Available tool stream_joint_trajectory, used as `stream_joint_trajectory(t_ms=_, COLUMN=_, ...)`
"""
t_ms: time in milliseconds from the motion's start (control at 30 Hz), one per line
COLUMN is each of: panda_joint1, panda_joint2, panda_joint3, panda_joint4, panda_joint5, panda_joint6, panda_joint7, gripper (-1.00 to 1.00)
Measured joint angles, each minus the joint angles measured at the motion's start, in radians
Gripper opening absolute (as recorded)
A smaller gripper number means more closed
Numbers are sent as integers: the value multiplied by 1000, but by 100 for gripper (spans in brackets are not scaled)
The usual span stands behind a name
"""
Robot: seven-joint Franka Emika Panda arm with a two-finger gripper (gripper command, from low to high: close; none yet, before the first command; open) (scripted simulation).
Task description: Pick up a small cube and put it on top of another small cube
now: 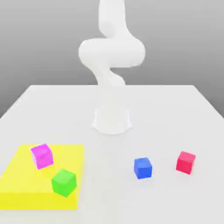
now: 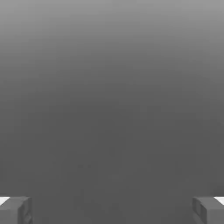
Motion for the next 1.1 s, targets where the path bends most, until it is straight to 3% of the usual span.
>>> stream_joint_trajectory(t_ms=467, panda_joint1=169, panda_joint2=448, panda_joint3=51, panda_joint4=-392, panda_joint5=132, panda_joint6=353, panda_joint7=-33, gripper=0)
stream_joint_trajectory(t_ms=600, panda_joint1=191, panda_joint2=564, panda_joint3=98, panda_joint4=-503, panda_joint5=112, panda_joint6=455, panda_joint7=2, gripper=0)
stream_joint_trajectory(t_ms=700, panda_joint1=187, panda_joint2=644, panda_joint3=134, panda_joint4=-585, panda_joint5=36, panda_joint6=531, panda_joint7=70, gripper=0)
stream_joint_trajectory(t_ms=1100, panda_joint1=199, panda_joint2=836, panda_joint3=90, panda_joint4=-560, panda_joint5=-88, panda_joint6=685, panda_joint7=144, gripper=0)
